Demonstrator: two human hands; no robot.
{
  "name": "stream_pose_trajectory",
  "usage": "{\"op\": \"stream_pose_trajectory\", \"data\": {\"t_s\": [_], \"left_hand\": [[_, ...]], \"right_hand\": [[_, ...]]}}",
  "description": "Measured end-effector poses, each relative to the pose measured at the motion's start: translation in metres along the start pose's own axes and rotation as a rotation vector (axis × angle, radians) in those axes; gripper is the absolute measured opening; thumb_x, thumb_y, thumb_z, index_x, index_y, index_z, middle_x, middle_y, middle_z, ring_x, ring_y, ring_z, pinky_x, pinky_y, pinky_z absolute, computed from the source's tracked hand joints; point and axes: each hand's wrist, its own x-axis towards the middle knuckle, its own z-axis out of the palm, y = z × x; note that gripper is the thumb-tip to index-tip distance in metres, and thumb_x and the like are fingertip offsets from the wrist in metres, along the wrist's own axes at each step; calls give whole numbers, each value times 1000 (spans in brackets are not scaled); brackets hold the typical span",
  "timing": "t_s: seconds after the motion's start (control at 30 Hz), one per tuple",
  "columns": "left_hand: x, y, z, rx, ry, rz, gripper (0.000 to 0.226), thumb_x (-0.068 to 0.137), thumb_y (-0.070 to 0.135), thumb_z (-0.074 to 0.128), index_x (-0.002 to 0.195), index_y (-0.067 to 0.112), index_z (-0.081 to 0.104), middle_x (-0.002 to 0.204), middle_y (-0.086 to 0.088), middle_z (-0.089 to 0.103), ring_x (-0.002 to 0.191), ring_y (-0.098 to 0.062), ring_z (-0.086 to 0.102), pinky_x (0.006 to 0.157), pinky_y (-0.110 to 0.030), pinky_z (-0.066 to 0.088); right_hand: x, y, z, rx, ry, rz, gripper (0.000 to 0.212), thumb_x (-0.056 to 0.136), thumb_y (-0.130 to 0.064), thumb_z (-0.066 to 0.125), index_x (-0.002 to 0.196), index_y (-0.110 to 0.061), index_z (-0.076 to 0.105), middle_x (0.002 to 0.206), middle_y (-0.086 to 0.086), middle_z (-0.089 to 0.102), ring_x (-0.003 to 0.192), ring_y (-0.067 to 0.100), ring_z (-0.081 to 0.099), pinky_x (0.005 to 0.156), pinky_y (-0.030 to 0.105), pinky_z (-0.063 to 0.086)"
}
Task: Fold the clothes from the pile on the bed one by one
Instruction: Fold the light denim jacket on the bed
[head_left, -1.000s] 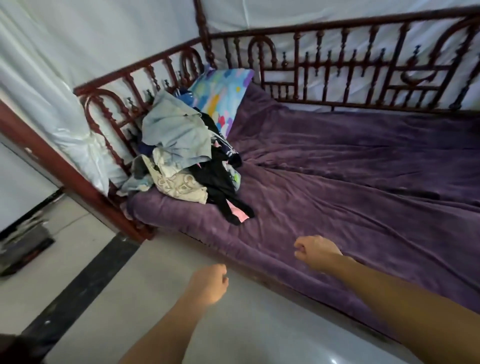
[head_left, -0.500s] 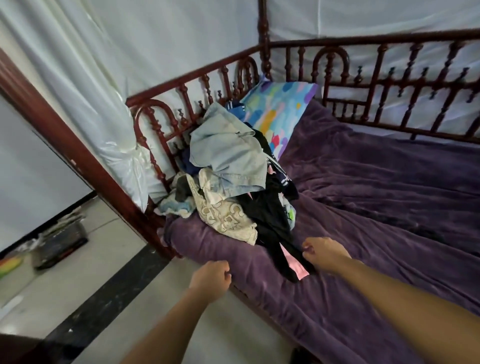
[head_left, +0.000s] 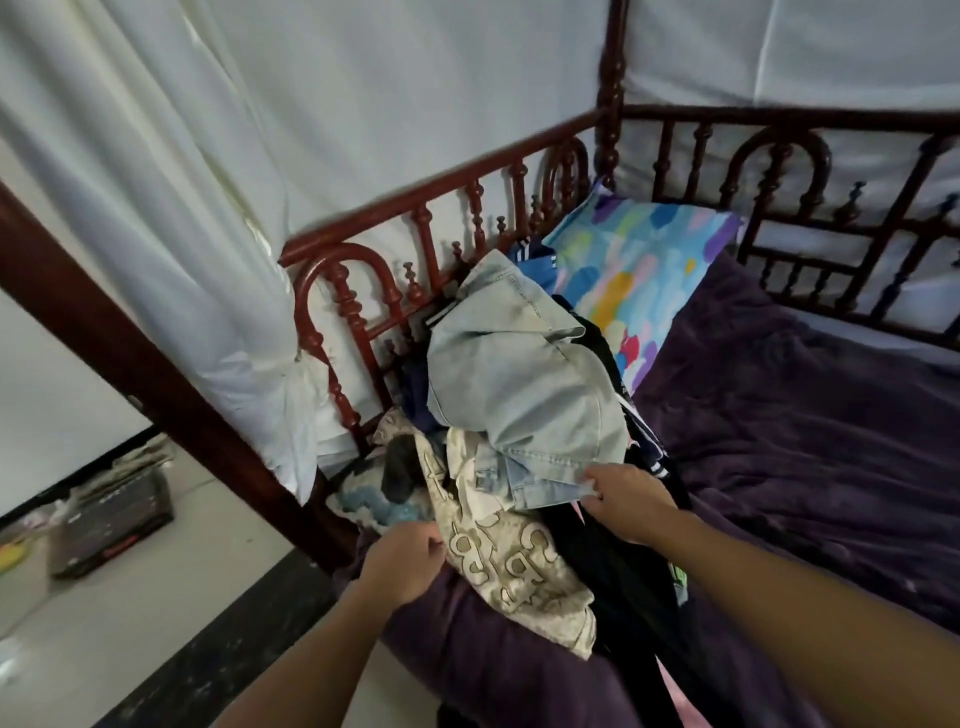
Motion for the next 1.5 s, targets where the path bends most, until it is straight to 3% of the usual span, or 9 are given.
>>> {"op": "stream_pose_trajectory", "data": {"t_s": [0.23,0.43,0.57,0.67,0.77,0.93,1.2,1.4,1.5], "left_hand": [[169,-76,-47,-36,-58,2,23,95,32,50,110,21,63,101,1,67,91,-16,63,79,-29,49],[263,-119,-77,-91,-86,28,24,93,27,51,105,16,68,103,-6,70,98,-23,64,83,-36,52],[307,-123,-92,-105,-91,81,22,93,25,52,107,17,67,105,-8,70,101,-24,64,86,-36,52],[337,-101,-109,-85,-12,128,32,95,26,52,124,16,58,115,-9,65,106,-25,61,89,-36,49],[363,-61,-122,-121,125,259,44,96,34,50,136,15,47,127,-14,53,113,-32,55,92,-44,48],[373,17,-109,-188,204,337,54,98,42,43,144,14,37,141,-15,40,129,-32,40,98,-43,39],[359,80,-54,65,-63,484,65,91,33,60,147,27,28,140,-10,41,124,-31,45,97,-45,43],[349,103,-2,-54,-485,286,15,83,18,63,97,14,66,99,-11,69,96,-28,65,83,-35,50],[341,100,13,-48,-489,265,8,83,12,61,80,5,63,78,-10,64,76,-25,61,66,-31,45]], "right_hand": [[150,-90,3,10,79,9,65,84,-46,62,141,-32,35,142,-2,40,124,20,45,95,35,45],[245,-156,36,-97,32,-8,106,70,-61,71,149,-36,3,159,6,-3,147,30,3,114,51,20],[267,-155,39,-114,146,42,62,83,-20,60,139,-33,37,156,3,22,141,26,26,107,42,29],[264,-126,22,214,323,148,35,78,-9,55,109,-25,64,116,1,65,103,30,62,83,35,48],[239,-84,-4,448,501,316,25,76,-2,52,88,-19,66,83,3,69,76,28,62,62,32,45],[145,-7,0,376,584,529,24,72,-11,47,85,-17,66,69,3,64,69,32,61,60,37,46],[18,96,91,124,-190,769,46,81,-19,57,121,-40,57,132,-14,53,122,13,52,97,29,42],[81,71,76,197,482,429,33,72,-10,69,104,-16,66,106,2,61,98,28,61,70,40,54],[131,42,75,166,245,333,87,72,-54,67,145,-20,33,147,6,33,133,29,34,105,47,38]]}}
